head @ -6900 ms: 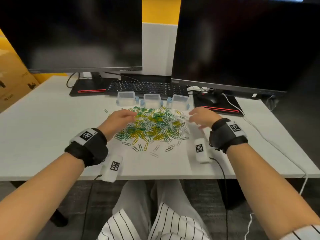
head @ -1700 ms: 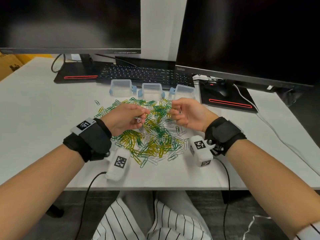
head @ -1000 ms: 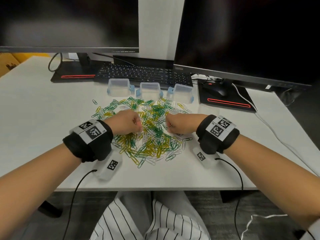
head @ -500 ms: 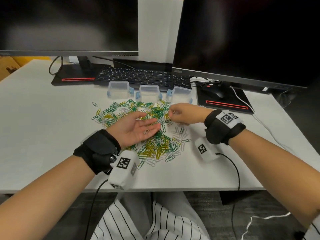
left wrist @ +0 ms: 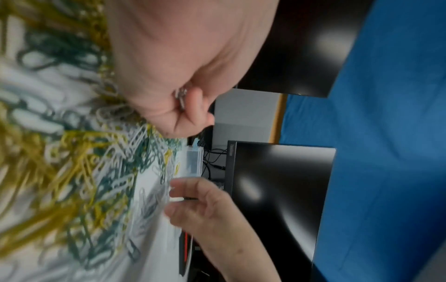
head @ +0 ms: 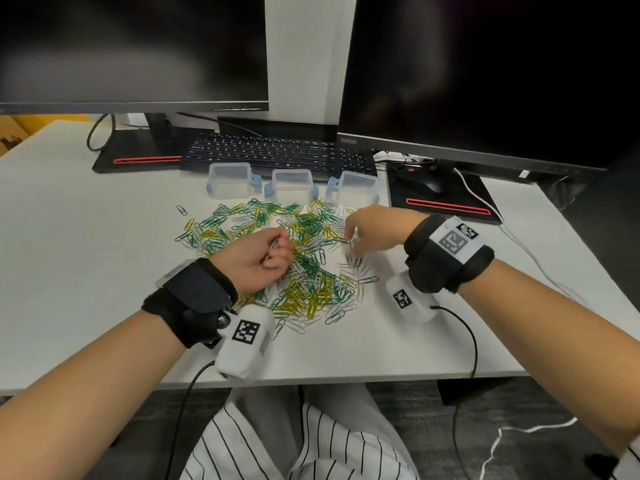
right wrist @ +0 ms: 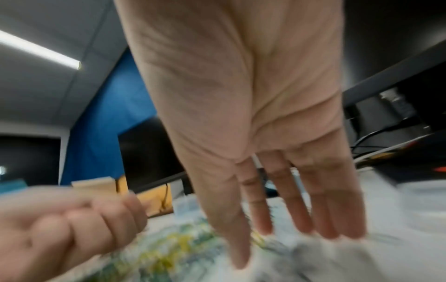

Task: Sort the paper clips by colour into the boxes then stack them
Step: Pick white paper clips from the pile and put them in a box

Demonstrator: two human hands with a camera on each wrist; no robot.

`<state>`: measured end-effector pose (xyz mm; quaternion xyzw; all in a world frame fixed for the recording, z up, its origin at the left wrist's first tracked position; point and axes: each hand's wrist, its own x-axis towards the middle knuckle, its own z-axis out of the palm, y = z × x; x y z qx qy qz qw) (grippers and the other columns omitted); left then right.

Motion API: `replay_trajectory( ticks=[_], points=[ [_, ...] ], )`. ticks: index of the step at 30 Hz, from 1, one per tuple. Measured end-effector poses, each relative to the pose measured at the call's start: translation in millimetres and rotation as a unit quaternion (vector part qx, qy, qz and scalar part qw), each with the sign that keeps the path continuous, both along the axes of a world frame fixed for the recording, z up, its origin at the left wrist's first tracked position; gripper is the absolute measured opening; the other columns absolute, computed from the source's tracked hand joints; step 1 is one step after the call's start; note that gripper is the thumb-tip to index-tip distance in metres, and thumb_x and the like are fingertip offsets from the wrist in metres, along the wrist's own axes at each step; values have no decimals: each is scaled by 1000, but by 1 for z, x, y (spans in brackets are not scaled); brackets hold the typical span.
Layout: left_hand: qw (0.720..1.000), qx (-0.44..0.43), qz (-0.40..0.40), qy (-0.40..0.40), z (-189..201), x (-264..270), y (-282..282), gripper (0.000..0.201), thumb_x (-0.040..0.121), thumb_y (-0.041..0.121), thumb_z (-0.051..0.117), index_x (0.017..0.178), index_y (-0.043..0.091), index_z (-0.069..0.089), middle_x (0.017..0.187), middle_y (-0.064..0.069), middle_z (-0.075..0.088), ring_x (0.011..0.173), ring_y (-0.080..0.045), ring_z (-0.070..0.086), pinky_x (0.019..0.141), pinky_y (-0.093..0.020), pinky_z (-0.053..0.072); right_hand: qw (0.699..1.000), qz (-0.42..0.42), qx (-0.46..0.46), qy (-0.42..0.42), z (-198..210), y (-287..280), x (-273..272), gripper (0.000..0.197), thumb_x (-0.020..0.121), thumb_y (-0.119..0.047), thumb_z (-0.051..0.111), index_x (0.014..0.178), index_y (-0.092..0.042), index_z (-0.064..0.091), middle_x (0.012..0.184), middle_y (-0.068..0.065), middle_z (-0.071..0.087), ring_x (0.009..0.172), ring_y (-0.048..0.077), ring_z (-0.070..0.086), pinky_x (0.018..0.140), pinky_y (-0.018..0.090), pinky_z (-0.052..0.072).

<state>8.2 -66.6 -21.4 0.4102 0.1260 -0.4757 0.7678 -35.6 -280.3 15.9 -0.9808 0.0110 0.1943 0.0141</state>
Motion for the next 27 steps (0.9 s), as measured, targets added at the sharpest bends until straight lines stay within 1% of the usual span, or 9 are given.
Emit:
replay_trajectory(
  ticks=[4, 9, 12, 16, 18, 20, 22, 24, 27],
  points=[
    [997, 45, -22, -60, 7, 6, 0, 35, 100, 31, 41, 68, 18, 41, 54, 7, 32, 40, -5, 27, 30, -14, 17, 997, -2, 65, -37, -24, -7, -9, 47, 77, -41, 77, 113, -17, 60, 107, 1, 53, 95, 19, 48, 83, 31, 42],
    [984, 101, -39, -139, 13, 4, -6, 27, 100, 26, 42, 75, 16, 43, 62, 3, 39, 50, -7, 30, 36, -15, 22, 989, 36, 123, -68, -32, 1, -6, 19, 82, -17, 74, 99, -13, 66, 95, 2, 62, 84, 18, 56, 78, 30, 48],
    [987, 92, -47, -125, 10, 6, -7, 27, 99, 24, 42, 73, 16, 44, 63, 2, 40, 49, -8, 32, 36, -16, 24, 991, 72, 96, -57, -29, 6, -3, 9, 87, -8, 63, 95, -11, 65, 85, -1, 59, 79, 17, 53, 72, 27, 45],
    [992, 71, -52, -92, 5, 6, -8, 26, 98, 23, 44, 73, 14, 46, 65, 0, 44, 53, -9, 36, 39, -16, 32, 998, 58, 24, -32, -31, 7, 5, 18, 81, -8, 61, 97, 1, 63, 86, 9, 61, 77, 26, 55, 65, 35, 45],
    [995, 56, -44, -69, 5, 5, -8, 21, 97, 22, 46, 79, 11, 49, 70, -3, 48, 59, -11, 41, 44, -18, 41, 998, 59, 11, -26, -33, 6, 9, 24, 79, -7, 62, 99, 5, 64, 84, 15, 58, 73, 24, 49, 62, 32, 40],
    [997, 41, -28, -51, 6, 4, -6, 17, 96, 22, 48, 91, 7, 53, 81, -8, 53, 68, -15, 51, 52, -22, 51, 997, 64, 28, -35, -30, 2, 11, 17, 81, -6, 64, 96, 1, 66, 92, 15, 66, 77, 22, 54, 65, 29, 43],
    [999, 29, -8, -39, 7, 3, -5, 21, 96, 20, 49, 106, 3, 56, 95, -14, 55, 82, -21, 58, 64, -29, 59, 994, 48, 83, -54, -21, -2, 13, 7, 83, -8, 66, 90, -10, 66, 95, 7, 69, 81, 19, 59, 62, 19, 44],
    [999, 19, -1, -28, 8, 1, -5, 32, 97, 20, 48, 120, -1, 53, 109, -18, 55, 99, -28, 60, 75, -37, 59, 978, 15, 190, -83, -7, -1, 12, 6, 85, -11, 68, 89, -15, 66, 93, 6, 71, 80, 17, 65, 62, 12, 44],
    [1000, -3, -11, -17, 10, -3, -8, 37, 100, 23, 41, 125, -4, 49, 121, -24, 56, 116, -34, 57, 75, -46, 58, 914, 0, 400, -68, 12, 21, 8, 11, 86, -15, 72, 95, -14, 67, 96, 8, 71, 77, 10, 69, 71, 16, 54]
  ],
)
